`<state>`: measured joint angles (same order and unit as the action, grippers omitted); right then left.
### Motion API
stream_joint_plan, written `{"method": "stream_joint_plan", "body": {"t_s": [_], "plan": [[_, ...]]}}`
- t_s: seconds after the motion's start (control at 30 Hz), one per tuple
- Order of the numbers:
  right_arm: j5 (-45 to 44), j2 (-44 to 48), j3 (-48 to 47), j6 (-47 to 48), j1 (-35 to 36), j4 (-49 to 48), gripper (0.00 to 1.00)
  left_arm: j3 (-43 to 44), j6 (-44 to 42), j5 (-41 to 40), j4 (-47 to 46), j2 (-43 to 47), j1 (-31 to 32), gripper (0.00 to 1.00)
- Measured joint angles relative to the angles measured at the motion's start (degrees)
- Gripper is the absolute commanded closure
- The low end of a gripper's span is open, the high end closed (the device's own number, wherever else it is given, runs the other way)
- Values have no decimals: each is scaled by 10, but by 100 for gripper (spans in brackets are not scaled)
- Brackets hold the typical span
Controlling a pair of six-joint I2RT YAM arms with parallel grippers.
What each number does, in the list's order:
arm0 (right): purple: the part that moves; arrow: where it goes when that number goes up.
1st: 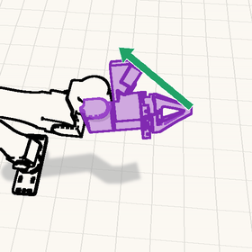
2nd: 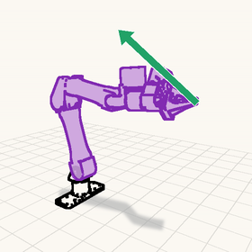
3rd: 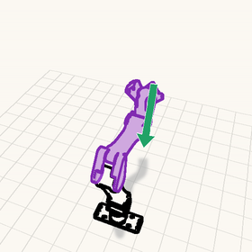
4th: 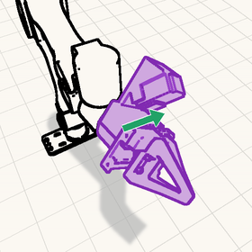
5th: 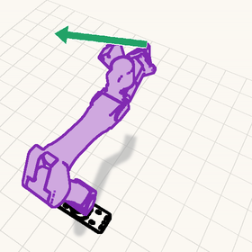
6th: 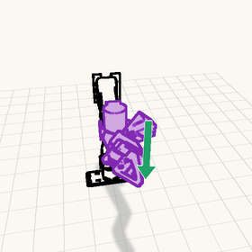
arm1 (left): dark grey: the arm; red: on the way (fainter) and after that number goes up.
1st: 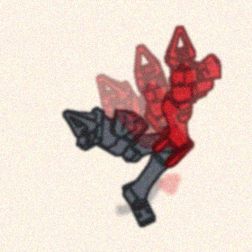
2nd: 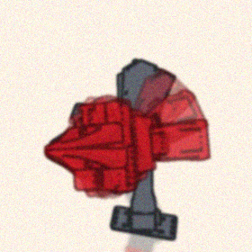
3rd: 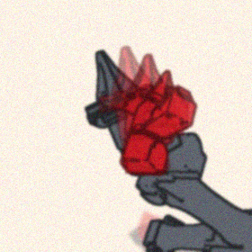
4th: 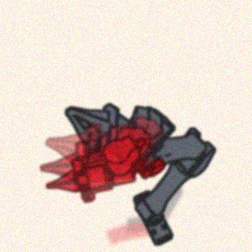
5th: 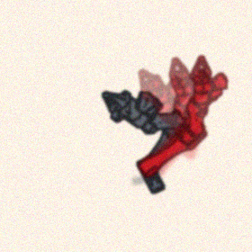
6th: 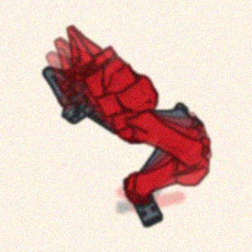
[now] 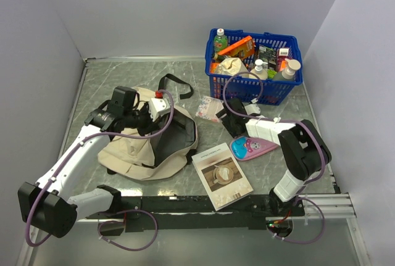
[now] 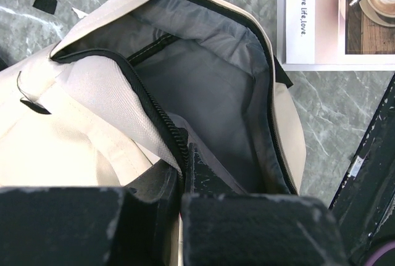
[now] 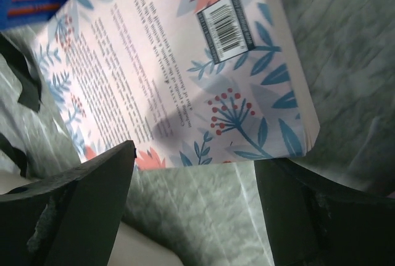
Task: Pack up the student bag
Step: Pick up the book from the center of the board.
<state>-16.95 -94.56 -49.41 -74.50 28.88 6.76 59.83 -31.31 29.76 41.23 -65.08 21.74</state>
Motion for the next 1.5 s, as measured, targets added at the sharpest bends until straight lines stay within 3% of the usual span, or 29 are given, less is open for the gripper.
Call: {"method": "stream_joint_plan", "body": {"t_s": [0.6,1.03,1.5], "plan": [[-25,43,3,46,-14,-46,17,-6,-7,4,-2,0,0,99],[-34,43,3,41,-16,-42,22,-6,-8,10,-1,0,0,99],[-58,41,-11,74,-15,-31,21,-10,-8,20,-2,0,0,99]]}}
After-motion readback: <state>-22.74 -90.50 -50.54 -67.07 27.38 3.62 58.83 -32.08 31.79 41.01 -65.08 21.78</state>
